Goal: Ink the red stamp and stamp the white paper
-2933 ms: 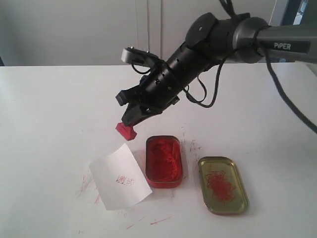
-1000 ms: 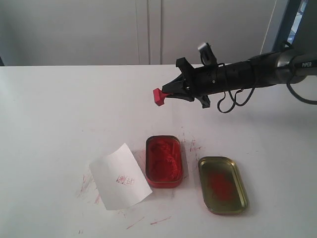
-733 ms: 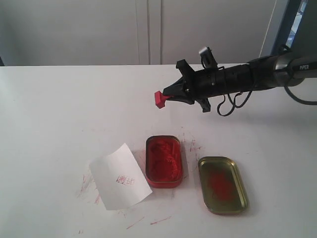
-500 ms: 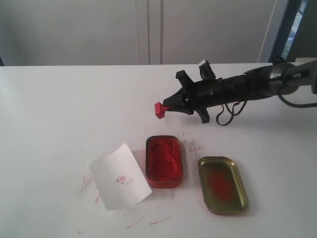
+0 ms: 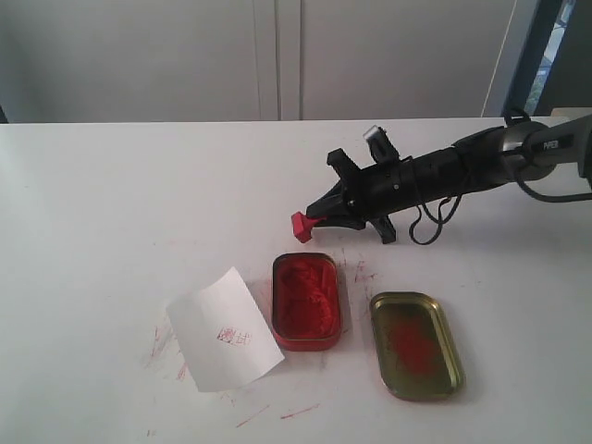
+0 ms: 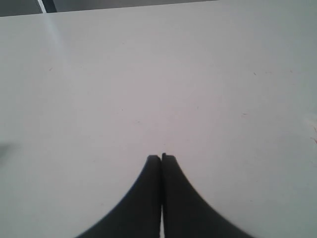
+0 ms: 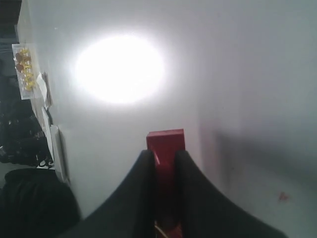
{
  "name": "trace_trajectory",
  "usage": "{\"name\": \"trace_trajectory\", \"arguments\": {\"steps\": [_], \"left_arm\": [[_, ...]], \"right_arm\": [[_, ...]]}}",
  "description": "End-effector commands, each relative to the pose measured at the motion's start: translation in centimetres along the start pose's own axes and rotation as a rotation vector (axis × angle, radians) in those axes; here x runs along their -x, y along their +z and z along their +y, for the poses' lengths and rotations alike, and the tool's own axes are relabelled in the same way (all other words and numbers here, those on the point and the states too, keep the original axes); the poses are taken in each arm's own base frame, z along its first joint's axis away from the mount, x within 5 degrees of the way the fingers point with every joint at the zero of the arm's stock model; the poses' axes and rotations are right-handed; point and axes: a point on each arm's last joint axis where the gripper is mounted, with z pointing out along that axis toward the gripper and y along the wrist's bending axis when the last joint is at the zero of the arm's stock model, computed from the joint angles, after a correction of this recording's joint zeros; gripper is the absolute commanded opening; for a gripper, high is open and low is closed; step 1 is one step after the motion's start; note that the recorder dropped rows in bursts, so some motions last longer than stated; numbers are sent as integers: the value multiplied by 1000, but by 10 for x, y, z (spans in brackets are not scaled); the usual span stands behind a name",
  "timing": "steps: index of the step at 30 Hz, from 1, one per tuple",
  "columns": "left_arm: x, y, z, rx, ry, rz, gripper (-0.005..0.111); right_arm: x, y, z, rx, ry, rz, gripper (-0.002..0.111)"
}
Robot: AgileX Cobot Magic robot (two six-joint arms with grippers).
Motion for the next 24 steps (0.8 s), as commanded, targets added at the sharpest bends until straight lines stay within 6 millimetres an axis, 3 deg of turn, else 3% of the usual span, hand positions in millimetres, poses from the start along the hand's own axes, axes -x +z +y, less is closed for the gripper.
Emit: {"name": "trace_trajectory", "arguments": {"steps": [1, 5, 7, 17, 24], "left_arm": [[-2, 0, 0, 0, -2, 4, 0], [-2, 0, 0, 0, -2, 4, 0], [-2, 0, 0, 0, -2, 4, 0], [-2, 0, 0, 0, -2, 4, 0], [-2, 0, 0, 0, -2, 4, 0]], "right_arm": [[0, -1, -5, -12, 9, 0, 18], [2, -3, -7, -24, 38, -18, 37], [2, -3, -8, -39, 56, -16, 41], [6, -28, -3, -339, -39, -53, 41], [5, -43, 5, -448, -123, -38, 41]]}}
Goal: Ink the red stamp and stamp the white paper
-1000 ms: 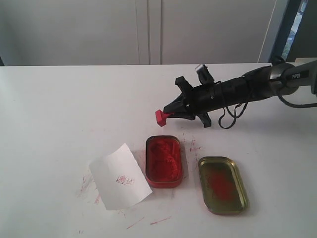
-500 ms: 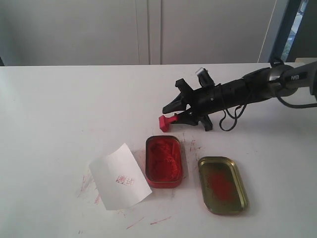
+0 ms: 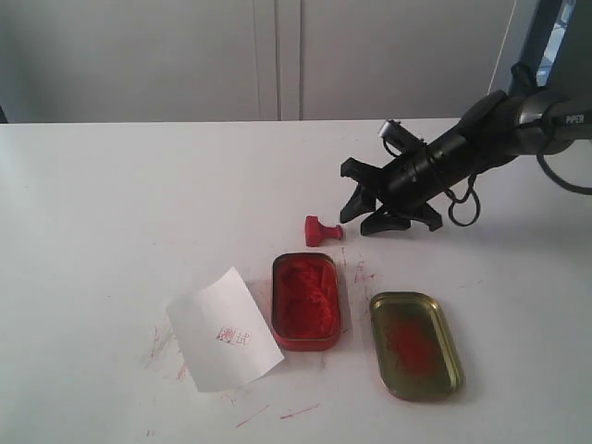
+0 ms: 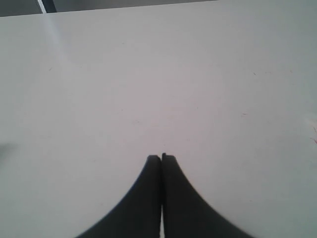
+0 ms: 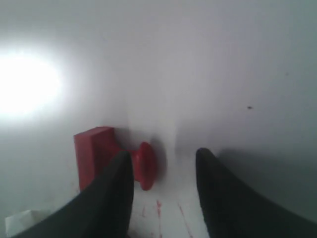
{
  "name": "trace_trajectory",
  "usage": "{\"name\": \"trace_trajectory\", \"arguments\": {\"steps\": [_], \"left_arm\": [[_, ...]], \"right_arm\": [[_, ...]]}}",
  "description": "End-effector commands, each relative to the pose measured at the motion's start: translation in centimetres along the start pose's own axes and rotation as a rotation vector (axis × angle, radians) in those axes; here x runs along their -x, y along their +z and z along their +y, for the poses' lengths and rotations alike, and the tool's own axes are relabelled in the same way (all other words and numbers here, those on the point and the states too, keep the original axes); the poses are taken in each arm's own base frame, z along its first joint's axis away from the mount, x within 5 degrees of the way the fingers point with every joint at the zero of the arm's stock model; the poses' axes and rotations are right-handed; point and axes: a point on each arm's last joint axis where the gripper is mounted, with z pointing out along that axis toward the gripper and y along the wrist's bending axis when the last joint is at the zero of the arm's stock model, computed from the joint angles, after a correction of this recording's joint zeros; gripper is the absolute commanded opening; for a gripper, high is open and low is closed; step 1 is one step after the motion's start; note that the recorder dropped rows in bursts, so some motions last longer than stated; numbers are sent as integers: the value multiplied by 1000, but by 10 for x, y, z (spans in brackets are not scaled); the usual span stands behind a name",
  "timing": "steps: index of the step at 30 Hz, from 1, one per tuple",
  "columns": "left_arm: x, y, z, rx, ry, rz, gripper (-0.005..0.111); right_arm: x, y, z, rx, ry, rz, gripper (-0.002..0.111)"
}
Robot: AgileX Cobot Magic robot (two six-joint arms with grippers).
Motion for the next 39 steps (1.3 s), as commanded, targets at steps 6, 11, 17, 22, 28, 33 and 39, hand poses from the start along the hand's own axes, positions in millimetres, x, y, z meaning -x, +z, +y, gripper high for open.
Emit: {"name": "trace_trajectory", "arguments": {"steps": [6, 11, 17, 22, 28, 33, 39], "left_arm": [[-2, 0, 0, 0, -2, 4, 0], [-2, 0, 0, 0, -2, 4, 0], [-2, 0, 0, 0, -2, 4, 0], [-2, 0, 0, 0, -2, 4, 0], [-2, 0, 0, 0, -2, 4, 0], [-2, 0, 0, 0, -2, 4, 0], [-2, 0, 0, 0, -2, 4, 0]], "right_arm": [[-1, -22, 3, -72, -74, 19, 40], [-6, -25, 5, -69, -91, 77, 23], [-13, -32, 7, -92, -123, 150, 4], [-13, -41, 8, -146, -115, 145, 0], [-15, -51, 9, -208, -74, 151, 0], [-18, -54, 8, -230, -42, 189, 0], [-18, -66, 2, -372, 20, 167, 0]]}}
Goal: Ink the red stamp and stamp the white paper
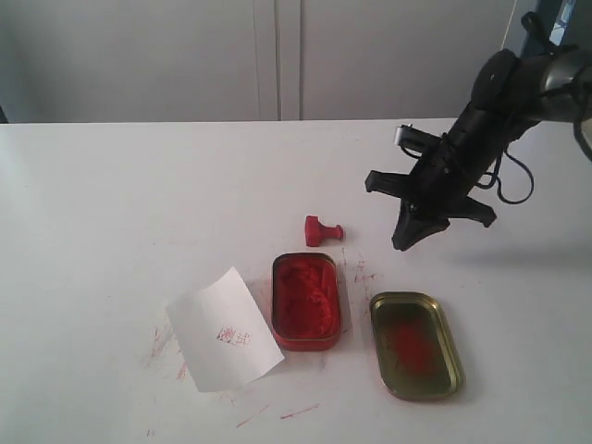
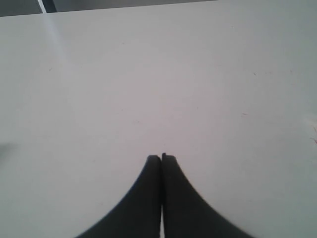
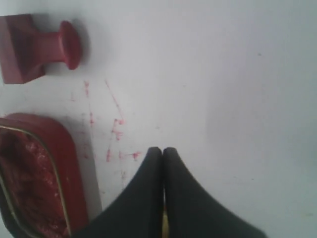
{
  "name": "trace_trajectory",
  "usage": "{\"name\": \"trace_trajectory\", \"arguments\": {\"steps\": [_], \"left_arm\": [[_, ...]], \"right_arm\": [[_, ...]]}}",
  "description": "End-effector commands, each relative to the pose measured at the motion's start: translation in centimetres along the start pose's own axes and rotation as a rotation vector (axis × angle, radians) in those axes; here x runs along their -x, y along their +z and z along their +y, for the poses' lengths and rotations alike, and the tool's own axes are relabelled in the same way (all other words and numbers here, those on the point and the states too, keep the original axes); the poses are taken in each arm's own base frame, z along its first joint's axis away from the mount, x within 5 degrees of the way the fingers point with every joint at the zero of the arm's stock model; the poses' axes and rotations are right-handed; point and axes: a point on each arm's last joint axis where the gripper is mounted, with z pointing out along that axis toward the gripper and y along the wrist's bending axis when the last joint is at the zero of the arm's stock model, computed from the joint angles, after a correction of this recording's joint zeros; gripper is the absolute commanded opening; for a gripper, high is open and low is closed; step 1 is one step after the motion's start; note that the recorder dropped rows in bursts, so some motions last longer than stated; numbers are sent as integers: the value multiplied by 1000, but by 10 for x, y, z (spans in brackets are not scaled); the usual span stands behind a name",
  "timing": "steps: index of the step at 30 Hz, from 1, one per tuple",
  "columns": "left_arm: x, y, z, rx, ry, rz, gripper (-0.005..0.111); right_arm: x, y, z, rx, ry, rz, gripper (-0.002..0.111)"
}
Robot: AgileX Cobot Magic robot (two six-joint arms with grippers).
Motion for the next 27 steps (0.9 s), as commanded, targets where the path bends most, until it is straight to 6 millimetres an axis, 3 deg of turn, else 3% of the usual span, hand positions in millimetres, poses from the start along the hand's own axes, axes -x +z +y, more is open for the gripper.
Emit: {"name": "trace_trajectory", "arguments": {"steps": [1, 8, 20, 27], "left_arm": [[-2, 0, 0, 0, -2, 4, 0], [-2, 0, 0, 0, -2, 4, 0], [-2, 0, 0, 0, -2, 4, 0], [-2, 0, 0, 0, -2, 4, 0]], "right_arm": [[-2, -17, -11, -143, 68, -30, 0], [-11, -41, -19, -307, 62, -17, 0], [-23, -73, -6, -306, -2, -43, 0], [-49, -79, -6, -304, -53, -11, 0]]}}
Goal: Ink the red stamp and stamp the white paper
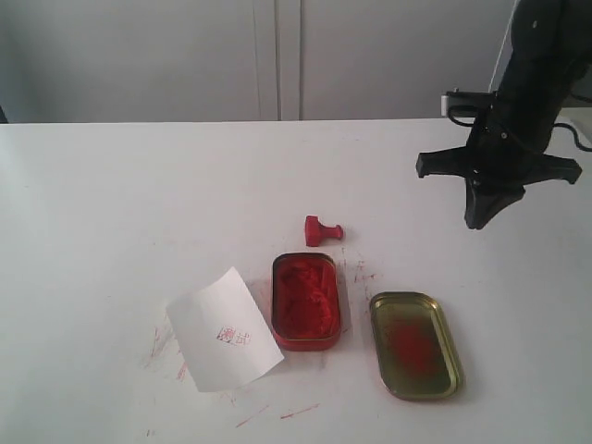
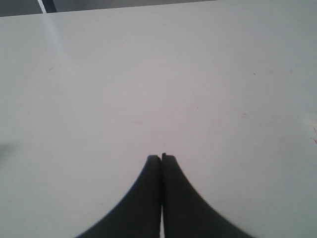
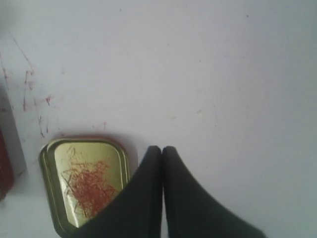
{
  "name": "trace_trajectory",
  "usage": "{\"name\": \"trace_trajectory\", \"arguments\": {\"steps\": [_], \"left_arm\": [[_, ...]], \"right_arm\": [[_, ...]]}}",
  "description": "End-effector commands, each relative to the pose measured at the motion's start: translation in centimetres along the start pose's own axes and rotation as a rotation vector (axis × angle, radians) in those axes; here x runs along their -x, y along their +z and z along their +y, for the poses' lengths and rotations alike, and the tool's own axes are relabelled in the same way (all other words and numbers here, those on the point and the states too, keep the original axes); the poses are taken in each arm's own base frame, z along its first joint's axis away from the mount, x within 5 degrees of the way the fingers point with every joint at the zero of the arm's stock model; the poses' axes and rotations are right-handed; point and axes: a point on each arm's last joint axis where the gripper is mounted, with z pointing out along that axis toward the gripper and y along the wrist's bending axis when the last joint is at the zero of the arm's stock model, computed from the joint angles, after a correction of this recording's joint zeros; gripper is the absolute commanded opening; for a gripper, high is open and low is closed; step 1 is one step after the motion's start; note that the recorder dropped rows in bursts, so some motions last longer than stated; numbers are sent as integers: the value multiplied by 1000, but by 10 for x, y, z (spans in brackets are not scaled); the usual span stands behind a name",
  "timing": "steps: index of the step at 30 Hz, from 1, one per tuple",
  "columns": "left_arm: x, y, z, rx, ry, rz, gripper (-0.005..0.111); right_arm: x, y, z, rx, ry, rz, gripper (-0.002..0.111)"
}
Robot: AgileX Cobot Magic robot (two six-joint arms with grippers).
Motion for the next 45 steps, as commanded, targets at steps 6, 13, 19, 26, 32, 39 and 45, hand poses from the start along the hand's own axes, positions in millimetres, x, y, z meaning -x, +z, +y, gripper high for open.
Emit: {"name": "trace_trajectory", "arguments": {"steps": [6, 13, 19, 26, 32, 39, 45], "left_arm": [[-2, 0, 0, 0, -2, 4, 0], [-2, 0, 0, 0, -2, 4, 0], [-2, 0, 0, 0, -2, 4, 0], [-2, 0, 0, 0, -2, 4, 0], [-2, 0, 0, 0, -2, 4, 0], [-2, 0, 0, 0, -2, 4, 0], [-2, 0, 0, 0, -2, 4, 0]], "right_arm": [[-35, 1, -5, -4, -70, -11, 0], [-49, 0, -8, -4, -66, -47, 0], [-54, -2, -19, 22, -10, -63, 0], [-67, -17, -45, 73, 74, -133, 0], [-89, -34, -66, 54, 154, -223, 0], [-122, -63, -81, 20, 224, -364, 0], [-144, -81, -77, 4, 212, -449, 0]]}}
